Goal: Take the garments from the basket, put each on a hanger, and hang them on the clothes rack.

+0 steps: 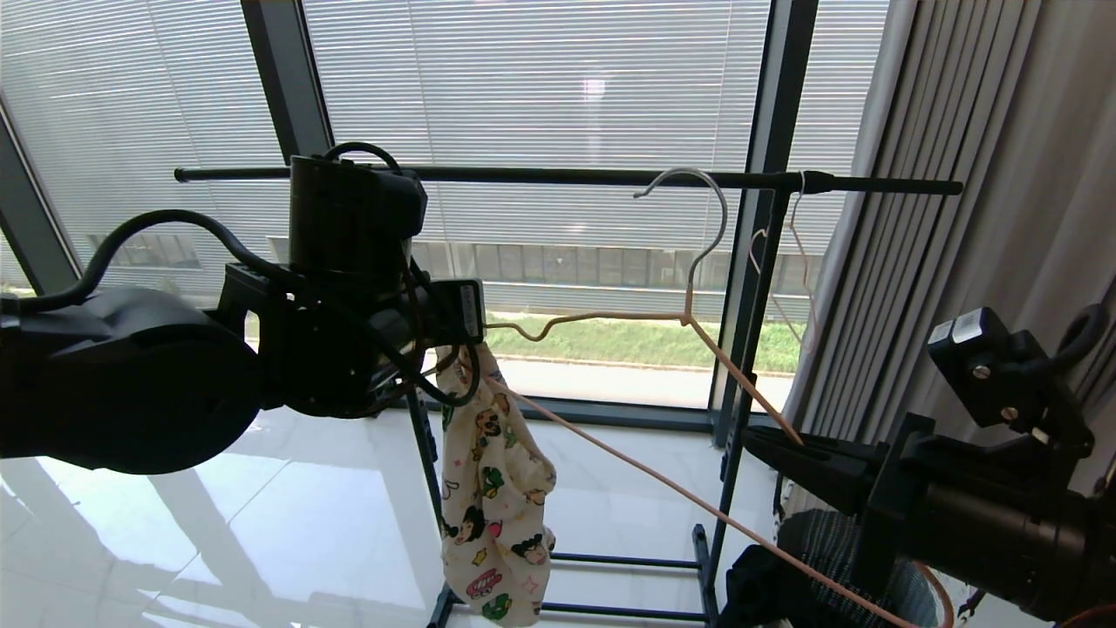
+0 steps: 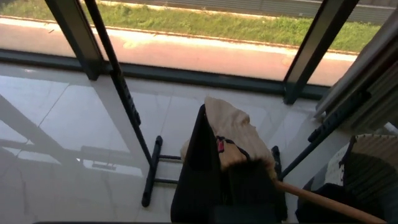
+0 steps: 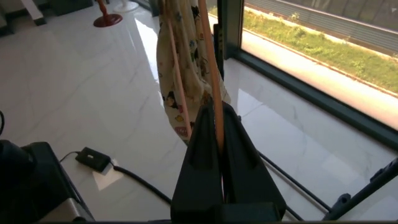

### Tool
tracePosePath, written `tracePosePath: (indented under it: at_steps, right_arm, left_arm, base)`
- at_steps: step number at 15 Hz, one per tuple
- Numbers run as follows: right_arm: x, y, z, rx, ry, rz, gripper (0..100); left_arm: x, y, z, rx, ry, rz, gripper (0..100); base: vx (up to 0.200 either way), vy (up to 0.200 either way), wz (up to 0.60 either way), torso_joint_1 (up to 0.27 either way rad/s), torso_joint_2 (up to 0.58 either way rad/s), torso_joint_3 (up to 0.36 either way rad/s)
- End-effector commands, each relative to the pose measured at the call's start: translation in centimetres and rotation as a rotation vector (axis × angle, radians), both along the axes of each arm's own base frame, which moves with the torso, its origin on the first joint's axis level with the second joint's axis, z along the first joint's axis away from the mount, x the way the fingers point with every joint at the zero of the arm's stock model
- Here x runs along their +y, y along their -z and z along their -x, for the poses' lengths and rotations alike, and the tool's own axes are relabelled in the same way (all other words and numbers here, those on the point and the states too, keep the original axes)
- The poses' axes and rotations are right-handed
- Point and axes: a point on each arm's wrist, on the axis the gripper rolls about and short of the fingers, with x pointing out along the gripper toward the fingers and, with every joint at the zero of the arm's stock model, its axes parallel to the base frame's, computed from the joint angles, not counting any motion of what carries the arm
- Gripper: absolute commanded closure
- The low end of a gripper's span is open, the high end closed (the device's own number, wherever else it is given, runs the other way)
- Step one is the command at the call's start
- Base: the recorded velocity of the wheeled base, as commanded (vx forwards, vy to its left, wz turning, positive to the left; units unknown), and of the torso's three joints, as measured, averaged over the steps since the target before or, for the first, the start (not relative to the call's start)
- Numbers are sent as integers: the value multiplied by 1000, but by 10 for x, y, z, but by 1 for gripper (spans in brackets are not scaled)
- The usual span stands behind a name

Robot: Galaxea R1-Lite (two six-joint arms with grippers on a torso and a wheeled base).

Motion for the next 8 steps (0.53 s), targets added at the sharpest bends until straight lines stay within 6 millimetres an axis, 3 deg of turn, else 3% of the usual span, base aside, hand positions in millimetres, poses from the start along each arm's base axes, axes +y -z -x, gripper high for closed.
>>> tracePosePath:
  at_steps: [1, 8]
  right_arm:
    - [8, 3, -7, 1, 29, 7, 100]
    - [38, 12, -16, 2, 124, -6, 100]
  left_arm:
    - [5, 3, 7, 13, 20, -27, 100]
    - [8, 5, 5, 15, 12, -55, 100]
  base:
    - [0, 0, 0, 0, 0, 0]
    - [0, 0, 0, 0, 0, 0]
